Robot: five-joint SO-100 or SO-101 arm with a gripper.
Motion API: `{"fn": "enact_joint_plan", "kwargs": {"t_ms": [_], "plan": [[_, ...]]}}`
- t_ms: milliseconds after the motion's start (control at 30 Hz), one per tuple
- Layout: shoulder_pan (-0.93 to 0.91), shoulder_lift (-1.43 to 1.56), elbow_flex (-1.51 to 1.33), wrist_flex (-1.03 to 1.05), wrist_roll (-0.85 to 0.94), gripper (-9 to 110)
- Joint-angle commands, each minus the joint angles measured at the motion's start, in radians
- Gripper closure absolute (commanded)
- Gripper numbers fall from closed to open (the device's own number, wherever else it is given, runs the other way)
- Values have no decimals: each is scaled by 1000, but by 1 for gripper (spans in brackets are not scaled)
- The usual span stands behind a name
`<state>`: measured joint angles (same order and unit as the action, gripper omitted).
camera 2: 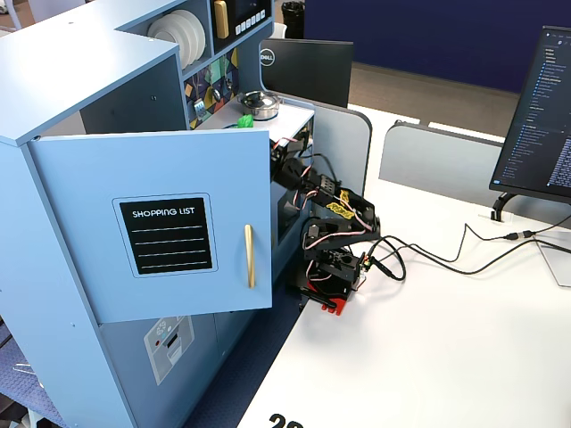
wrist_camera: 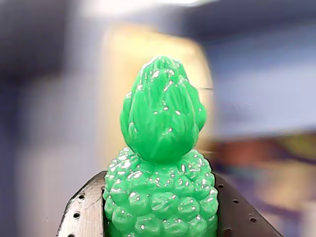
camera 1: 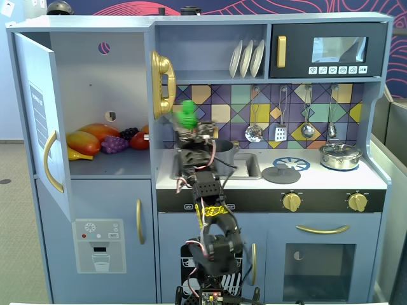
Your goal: Pick up the green pineapple from the left cabinet and place it in the gray recipient
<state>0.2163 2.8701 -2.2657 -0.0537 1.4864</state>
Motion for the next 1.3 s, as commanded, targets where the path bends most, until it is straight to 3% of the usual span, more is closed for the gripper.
{"fn": "enact_joint_plan", "kwargs": {"t_ms": [0,133,433,533,633,900,1133,1267], "plan": [[-196,-81,115,149,-21,102],[-252,-288,229,238,29,102],[-262,-770,499,133,121,101],[-270,-853,565,121,78,83],[-256,-861,581,129,91,77],[-259,-549,449,348,126,84],[-322,44,156,920,32,86],[-351,204,-11,1140,-55,87]]}}
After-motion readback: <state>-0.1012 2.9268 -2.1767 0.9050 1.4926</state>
